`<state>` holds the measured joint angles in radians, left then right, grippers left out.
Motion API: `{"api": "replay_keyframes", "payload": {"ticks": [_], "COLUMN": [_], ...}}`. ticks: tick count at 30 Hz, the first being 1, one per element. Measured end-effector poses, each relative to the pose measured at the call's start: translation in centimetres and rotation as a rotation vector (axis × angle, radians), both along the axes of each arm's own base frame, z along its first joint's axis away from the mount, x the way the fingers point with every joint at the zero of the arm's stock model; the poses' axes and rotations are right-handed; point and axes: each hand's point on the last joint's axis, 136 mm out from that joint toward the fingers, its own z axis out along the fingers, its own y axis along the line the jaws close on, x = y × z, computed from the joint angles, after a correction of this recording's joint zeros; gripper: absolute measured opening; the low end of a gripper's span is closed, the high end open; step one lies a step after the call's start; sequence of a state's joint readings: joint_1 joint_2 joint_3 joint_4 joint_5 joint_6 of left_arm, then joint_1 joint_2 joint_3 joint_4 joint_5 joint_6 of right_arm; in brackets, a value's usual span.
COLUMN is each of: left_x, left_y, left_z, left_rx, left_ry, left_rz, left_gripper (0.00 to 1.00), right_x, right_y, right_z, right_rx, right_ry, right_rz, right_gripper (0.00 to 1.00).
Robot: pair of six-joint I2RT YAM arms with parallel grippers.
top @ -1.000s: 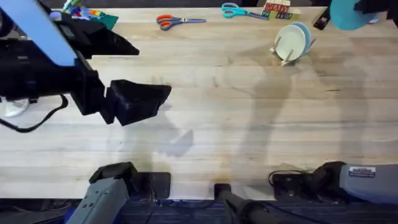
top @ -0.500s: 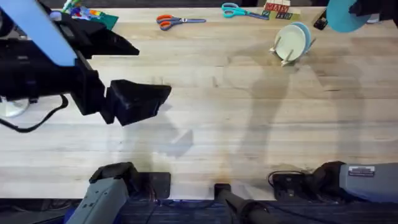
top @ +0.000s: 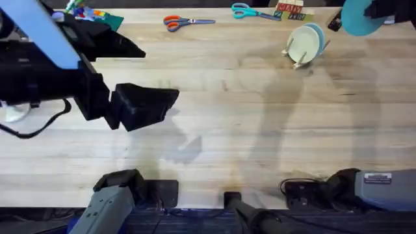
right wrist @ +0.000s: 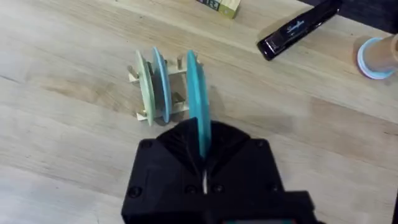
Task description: Pick up the plates from the table one by one and place each into a slot on the dish rack.
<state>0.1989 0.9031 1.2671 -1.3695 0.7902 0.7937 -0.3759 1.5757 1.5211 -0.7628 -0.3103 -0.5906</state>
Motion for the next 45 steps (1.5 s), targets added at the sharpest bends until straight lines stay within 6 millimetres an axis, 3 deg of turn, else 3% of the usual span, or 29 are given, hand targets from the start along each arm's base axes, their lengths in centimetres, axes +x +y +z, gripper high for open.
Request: {"api": "replay_keyframes", "payload": {"ticks": [27,33,45], "left_x": [0.0,0.0,0.0], "left_y": [0.0,0.0,0.0], "left_z": [0.0,0.0,0.0], "left_rx": [0.000,0.000,0.000], "left_ry": [-0.001,0.000,0.000], "left_rz": [0.000,0.000,0.000], "left_gripper": [0.994,0.994,0.993], "right_x": [0.8,1.7,2.8], "right_y": [0.5,1.4,0.9], "right_z": [-0.3,-2.7,-3.7], "right_rx": [0.015,0.037,0.034], "right_ry": [-0.005,0.050,0.046], "right_rz": [-0.003,0.018,0.017], "right_gripper": [0.029,0.029,0.029]}}
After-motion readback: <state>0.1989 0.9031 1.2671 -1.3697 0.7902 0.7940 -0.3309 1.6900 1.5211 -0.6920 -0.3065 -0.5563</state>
